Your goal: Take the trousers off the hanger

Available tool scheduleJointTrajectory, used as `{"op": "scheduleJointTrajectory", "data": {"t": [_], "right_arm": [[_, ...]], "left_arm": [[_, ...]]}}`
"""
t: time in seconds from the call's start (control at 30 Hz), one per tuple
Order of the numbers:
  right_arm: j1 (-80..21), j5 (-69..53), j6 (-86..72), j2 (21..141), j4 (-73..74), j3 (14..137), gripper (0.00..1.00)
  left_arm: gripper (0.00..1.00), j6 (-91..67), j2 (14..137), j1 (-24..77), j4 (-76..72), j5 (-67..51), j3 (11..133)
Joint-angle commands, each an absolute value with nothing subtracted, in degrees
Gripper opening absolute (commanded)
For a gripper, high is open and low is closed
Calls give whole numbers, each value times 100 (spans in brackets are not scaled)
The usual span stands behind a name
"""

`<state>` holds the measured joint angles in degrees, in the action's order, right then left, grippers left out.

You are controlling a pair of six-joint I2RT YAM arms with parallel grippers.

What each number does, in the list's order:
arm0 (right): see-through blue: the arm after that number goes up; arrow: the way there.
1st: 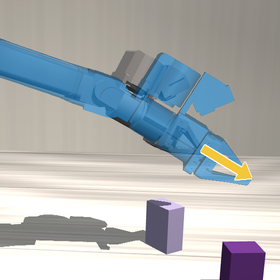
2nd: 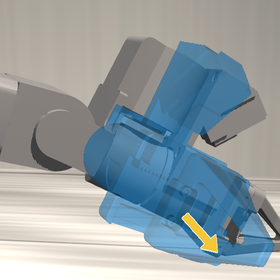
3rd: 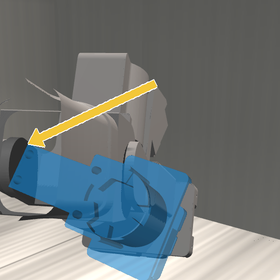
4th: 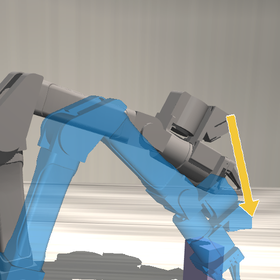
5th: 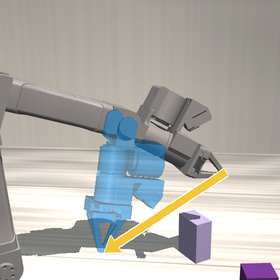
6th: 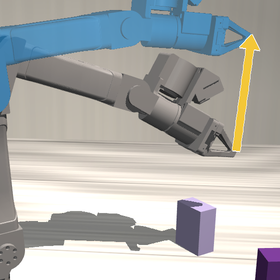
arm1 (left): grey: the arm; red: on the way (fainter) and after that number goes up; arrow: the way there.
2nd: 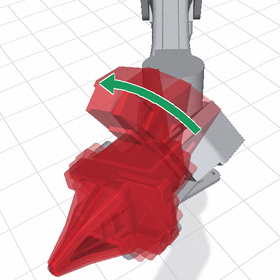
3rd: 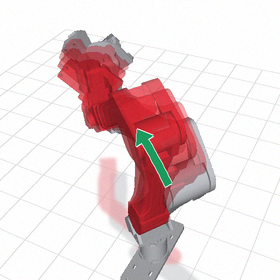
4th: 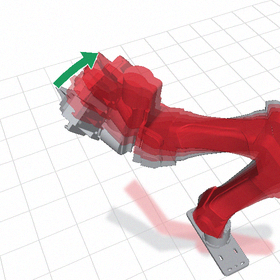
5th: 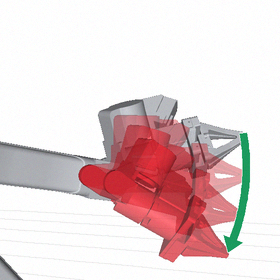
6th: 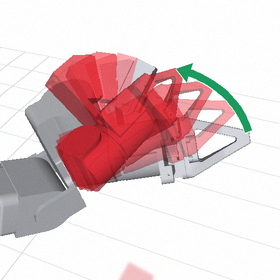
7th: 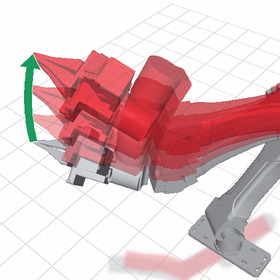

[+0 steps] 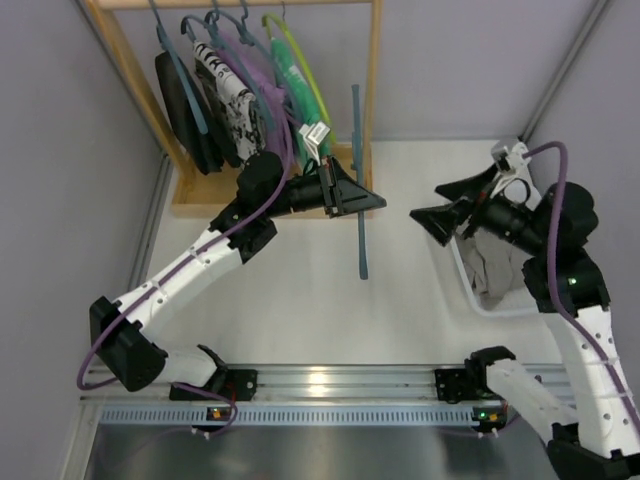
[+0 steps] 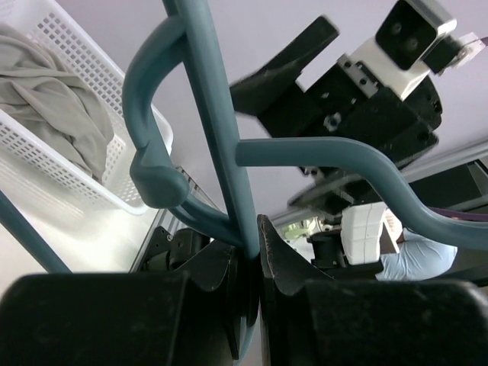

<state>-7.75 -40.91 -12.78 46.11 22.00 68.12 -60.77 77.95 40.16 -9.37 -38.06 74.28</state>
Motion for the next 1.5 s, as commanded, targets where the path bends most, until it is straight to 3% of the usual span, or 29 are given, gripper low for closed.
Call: {"op": "scheduleJointTrajectory", "data": {"t": [0.0,0.2,0.4,0.7,0.8,0.83,0.9,1.03,1.27,1.3,1.47], "right_arm": [[-2016,-3069,-1758,4763,1697,6707,92],[-3680,-2330,-2099,5124,1240,6469,86],[-3998,-2233,-2399,5422,1073,6416,76],[-4157,-2267,-2611,5546,1037,6232,36],[-4157,-2355,-2593,5511,1011,6231,14],[-4157,-2408,-2619,5511,1002,6249,1],[-4149,-2435,-2645,5476,985,6328,0],[-3956,-2609,-2970,5476,923,6434,0],[-3630,-3014,-3471,5476,633,6416,0],[-3612,-3023,-3480,5493,642,6433,0],[-3507,-3146,-3524,5563,440,6538,0]], "left_arm": [[0,-6100,7796,3999,-1125,-3569,7769],[0,-6091,7989,3999,-976,-3498,7919],[0,-6056,8042,3999,-914,-3410,7972],[0,-6047,8112,3999,-879,-3296,8147],[0,-5951,8112,3999,-800,-3287,8183],[0,-5933,8095,3999,-756,-3270,8174],[0,-5854,8060,3999,-703,-3270,8148],[13,-5739,7919,3981,-580,-3252,7981],[56,-5310,7515,3902,-536,-3357,7708],[67,-5256,7410,3894,-510,-3410,7656],[84,-5064,7084,3710,-492,-3603,7278]]}}
